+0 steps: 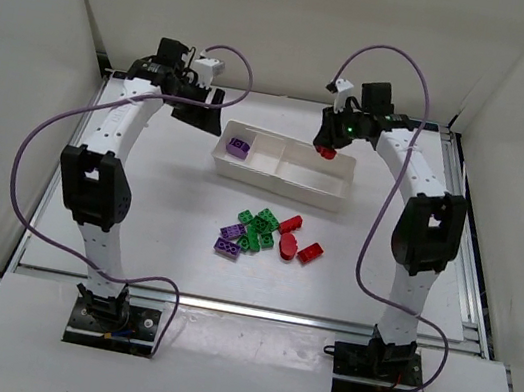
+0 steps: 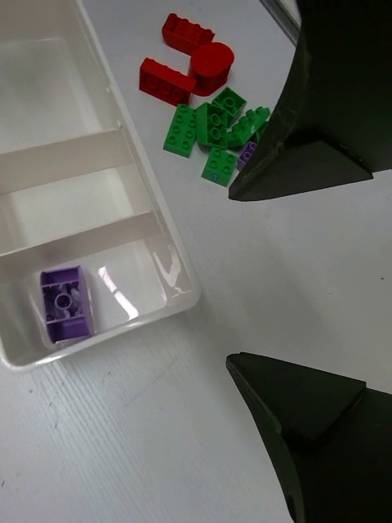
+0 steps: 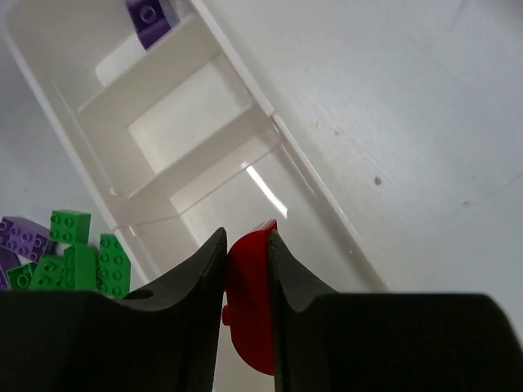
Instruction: Sort the legos into containers by color
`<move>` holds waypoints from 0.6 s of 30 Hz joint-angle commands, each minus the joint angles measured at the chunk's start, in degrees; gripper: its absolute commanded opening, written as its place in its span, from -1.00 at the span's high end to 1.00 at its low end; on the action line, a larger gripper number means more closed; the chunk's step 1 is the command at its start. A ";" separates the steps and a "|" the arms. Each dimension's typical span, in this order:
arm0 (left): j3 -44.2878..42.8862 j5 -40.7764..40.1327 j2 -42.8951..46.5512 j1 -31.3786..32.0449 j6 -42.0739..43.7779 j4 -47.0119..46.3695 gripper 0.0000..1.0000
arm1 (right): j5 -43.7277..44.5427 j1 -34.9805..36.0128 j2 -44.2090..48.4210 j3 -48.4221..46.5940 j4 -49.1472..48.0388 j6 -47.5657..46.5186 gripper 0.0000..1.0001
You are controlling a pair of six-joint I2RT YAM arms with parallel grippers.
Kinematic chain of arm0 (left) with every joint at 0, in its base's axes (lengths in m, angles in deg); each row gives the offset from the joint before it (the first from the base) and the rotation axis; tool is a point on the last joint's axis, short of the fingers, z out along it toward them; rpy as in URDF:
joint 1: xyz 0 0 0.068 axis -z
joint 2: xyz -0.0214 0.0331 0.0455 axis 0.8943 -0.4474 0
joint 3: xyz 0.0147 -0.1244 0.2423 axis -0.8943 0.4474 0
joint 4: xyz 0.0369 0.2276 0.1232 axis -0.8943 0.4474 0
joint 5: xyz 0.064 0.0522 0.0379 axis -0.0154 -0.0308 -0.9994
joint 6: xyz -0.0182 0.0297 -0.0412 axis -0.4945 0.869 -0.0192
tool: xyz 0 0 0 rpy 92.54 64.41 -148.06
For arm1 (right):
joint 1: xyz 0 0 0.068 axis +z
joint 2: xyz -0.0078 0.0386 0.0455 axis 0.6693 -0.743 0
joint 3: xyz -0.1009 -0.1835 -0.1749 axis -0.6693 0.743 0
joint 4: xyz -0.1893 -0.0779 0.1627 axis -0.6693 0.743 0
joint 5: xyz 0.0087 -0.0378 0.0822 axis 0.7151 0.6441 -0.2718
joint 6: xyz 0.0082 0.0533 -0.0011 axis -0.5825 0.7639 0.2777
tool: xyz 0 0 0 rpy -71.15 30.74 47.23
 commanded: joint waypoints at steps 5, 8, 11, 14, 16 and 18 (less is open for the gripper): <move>8.90 7.50 10.18 3.51 8.83 3.19 -0.70 | -1.83 0.01 -1.75 -1.45 4.95 3.12 1.00; 14.00 8.30 12.99 5.63 13.05 4.42 -0.70 | -1.65 0.01 -0.60 2.16 4.15 1.63 0.97; 19.27 8.47 15.63 8.35 16.92 5.65 -0.71 | -0.78 0.01 0.19 4.53 4.06 0.31 0.12; 24.71 7.68 18.27 10.81 20.43 5.65 -0.71 | 0.54 -0.08 1.41 6.82 3.45 -0.57 -0.30; 27.18 6.63 19.76 12.74 22.20 5.30 -0.69 | 0.89 -0.16 2.03 7.97 2.22 -1.01 -0.43; 30.87 5.58 20.64 14.06 23.26 3.73 -0.69 | 1.33 -0.16 3.52 9.03 1.60 -1.19 -0.51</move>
